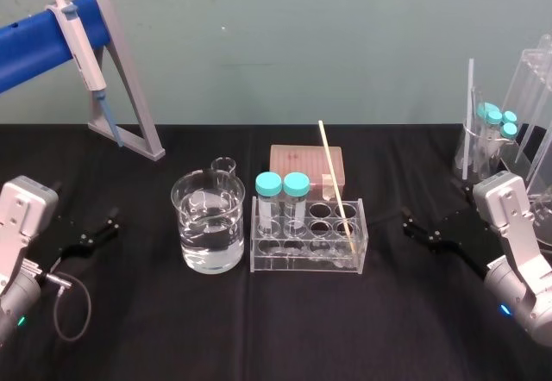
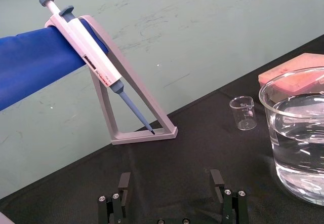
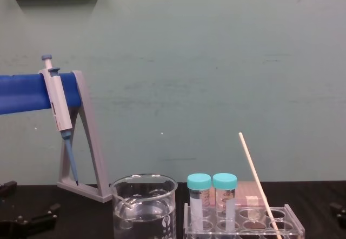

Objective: Hold the thermometer with one hand and immerse one end into the beaker, then reinsert it into the test tube rack.

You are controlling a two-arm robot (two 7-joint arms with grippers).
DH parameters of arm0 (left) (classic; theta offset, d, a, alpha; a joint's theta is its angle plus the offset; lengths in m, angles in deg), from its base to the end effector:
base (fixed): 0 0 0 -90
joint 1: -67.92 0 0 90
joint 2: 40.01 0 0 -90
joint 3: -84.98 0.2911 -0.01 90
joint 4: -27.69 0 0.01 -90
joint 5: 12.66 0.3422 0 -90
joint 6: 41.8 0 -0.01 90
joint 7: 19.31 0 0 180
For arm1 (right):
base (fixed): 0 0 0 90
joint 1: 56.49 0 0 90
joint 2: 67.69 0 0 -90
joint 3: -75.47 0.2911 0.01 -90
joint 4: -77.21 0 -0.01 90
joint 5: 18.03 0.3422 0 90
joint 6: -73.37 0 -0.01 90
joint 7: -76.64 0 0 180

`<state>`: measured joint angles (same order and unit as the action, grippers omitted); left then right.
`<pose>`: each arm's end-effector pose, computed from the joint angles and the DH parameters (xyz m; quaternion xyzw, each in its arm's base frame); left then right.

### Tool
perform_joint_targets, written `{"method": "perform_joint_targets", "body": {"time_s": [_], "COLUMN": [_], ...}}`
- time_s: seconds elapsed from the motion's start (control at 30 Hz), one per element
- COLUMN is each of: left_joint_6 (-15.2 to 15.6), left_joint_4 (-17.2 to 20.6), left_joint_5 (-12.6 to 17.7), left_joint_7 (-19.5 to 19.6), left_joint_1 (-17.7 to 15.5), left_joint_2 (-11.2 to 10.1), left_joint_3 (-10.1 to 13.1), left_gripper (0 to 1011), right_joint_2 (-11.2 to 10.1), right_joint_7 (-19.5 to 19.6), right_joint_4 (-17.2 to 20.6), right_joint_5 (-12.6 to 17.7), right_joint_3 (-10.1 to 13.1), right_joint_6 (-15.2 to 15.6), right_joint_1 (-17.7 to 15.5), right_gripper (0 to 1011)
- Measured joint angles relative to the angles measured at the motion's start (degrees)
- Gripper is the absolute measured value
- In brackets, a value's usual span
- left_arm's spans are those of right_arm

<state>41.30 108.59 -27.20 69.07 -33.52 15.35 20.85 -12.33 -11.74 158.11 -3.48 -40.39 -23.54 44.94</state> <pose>0.3899 0.0744 -0.3095 0.1415 -0.1325 0.5799 0.7913 0.3898 -0.0744 -0.3096 -0.1414 -0.1324 -0.5799 0.7913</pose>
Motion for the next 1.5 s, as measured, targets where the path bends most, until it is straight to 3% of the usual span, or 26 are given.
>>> {"method": "perform_joint_targets", "body": {"time_s": [0.77, 1.07, 1.13, 1.3, 1.43, 1.5], "left_joint_6": [0.0, 0.0, 0.0, 0.0, 0.0, 0.0], "left_joint_4": [0.0, 0.0, 0.0, 0.0, 0.0, 0.0], "left_joint_5": [0.0, 0.0, 0.0, 0.0, 0.0, 0.0], "left_joint_7": [0.0, 0.0, 0.0, 0.0, 0.0, 0.0], "left_joint_1": [0.0, 0.0, 0.0, 0.0, 0.0, 0.0], "left_joint_2": [0.0, 0.0, 0.0, 0.0, 0.0, 0.0], "left_joint_3": [0.0, 0.0, 0.0, 0.0, 0.0, 0.0], "left_gripper": [1004, 1004, 1004, 1004, 1004, 1004], "right_joint_2": [0.01, -1.65, -2.05, -3.54, -4.89, -4.89], "right_joint_7": [-0.04, -4.44, -5.29, -9.57, -15.18, -17.17], "right_joint_4": [0.02, 6.01, 7.62, 12.73, 14.68, 14.45], "right_joint_5": [0.01, 4.94, 6.21, 11.98, 15.93, 16.98], "right_joint_3": [0.05, 3.95, 4.85, 7.39, 7.38, 6.9], "right_joint_6": [0.01, 2.85, 4.1, 12.54, 22.61, 25.86], "right_joint_1": [-0.02, -2.06, -2.34, -1.9, 1.77, 3.79], "right_gripper": [1002, 1002, 1002, 1002, 1002, 1002]}}
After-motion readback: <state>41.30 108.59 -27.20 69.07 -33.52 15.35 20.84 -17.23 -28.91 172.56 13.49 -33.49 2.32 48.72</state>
